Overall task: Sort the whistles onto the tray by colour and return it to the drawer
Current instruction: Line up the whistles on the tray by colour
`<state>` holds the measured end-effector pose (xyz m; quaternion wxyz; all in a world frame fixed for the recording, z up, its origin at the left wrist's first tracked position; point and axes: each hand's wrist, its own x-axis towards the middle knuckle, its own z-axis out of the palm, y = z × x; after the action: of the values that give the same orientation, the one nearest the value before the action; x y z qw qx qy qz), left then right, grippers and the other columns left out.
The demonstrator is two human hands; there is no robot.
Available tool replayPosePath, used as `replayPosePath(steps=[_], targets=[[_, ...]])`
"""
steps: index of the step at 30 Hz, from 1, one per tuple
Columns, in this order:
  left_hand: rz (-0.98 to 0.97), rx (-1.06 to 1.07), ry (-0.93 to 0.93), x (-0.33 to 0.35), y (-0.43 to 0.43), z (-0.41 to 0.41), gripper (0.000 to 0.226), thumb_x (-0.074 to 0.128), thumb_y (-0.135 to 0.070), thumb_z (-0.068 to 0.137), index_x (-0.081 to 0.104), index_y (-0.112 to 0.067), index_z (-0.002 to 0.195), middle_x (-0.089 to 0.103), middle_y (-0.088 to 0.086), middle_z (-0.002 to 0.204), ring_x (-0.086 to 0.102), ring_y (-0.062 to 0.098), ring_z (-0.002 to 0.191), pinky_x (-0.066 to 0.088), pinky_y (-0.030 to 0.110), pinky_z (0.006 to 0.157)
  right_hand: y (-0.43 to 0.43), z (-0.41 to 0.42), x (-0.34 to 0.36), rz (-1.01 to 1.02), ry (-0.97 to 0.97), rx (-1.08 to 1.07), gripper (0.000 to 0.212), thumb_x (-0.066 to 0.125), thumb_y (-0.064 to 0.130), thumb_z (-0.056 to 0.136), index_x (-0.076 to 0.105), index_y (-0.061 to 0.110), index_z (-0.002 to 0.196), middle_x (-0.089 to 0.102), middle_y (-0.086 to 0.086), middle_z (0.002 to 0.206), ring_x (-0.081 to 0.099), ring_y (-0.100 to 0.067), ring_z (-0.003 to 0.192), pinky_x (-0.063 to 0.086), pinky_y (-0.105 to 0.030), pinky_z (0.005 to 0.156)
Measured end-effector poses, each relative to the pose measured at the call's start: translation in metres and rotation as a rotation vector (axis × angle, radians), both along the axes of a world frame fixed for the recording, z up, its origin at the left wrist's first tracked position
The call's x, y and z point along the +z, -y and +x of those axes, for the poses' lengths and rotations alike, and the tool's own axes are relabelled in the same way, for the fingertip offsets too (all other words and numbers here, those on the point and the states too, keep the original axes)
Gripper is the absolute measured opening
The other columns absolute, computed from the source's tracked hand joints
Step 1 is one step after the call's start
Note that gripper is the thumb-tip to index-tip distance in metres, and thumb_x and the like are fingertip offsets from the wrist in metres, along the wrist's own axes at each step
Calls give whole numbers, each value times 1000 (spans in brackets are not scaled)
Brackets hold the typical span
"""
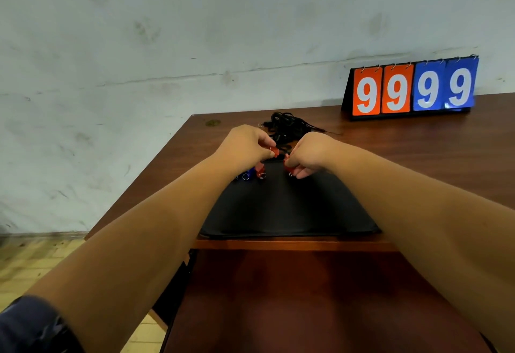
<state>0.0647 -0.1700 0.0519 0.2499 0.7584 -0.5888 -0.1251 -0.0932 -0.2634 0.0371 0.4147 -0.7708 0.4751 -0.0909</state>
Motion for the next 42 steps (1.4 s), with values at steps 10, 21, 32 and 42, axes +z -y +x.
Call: replayPosePath(steps=[10, 21, 32, 42], targets=[[74, -199, 375, -11, -10, 3, 31, 89, -35, 86, 80, -27, 115, 62, -11, 105, 61, 12, 98, 46, 26, 82, 2, 9, -7, -42, -64, 47, 25, 75, 19, 101, 74, 0, 117, 78, -20, 106, 80, -32, 95, 68, -40, 83], [47, -137, 213, -16, -21, 11, 27, 91, -32, 84, 79, -30, 108, 72, -12, 106, 64, 9, 101, 45, 22, 81, 0, 15, -6, 44, -61, 33, 26, 62, 17, 109, 71, 0, 127, 71, -15, 93, 69, -21, 72, 63, -32, 78], [-11, -104, 181, -20, -22, 15, 35, 76, -6, 94, 78, -27, 121, 71, -8, 114, 67, 12, 108, 50, 23, 92, -5, 20, -1, 166, -50, -6, 29, 55, 13, 112, 64, 2, 138, 68, -13, 91, 67, -20, 73, 58, -22, 46], [20, -100, 171, -23, -24, 16, 53, 46, 4, 101, 77, -30, 126, 71, -1, 124, 62, 11, 88, 48, 24, 82, -2, 24, -4, 171, -25, -8, 31, 58, 18, 112, 65, 4, 138, 73, -11, 92, 71, -17, 73, 62, -22, 63]])
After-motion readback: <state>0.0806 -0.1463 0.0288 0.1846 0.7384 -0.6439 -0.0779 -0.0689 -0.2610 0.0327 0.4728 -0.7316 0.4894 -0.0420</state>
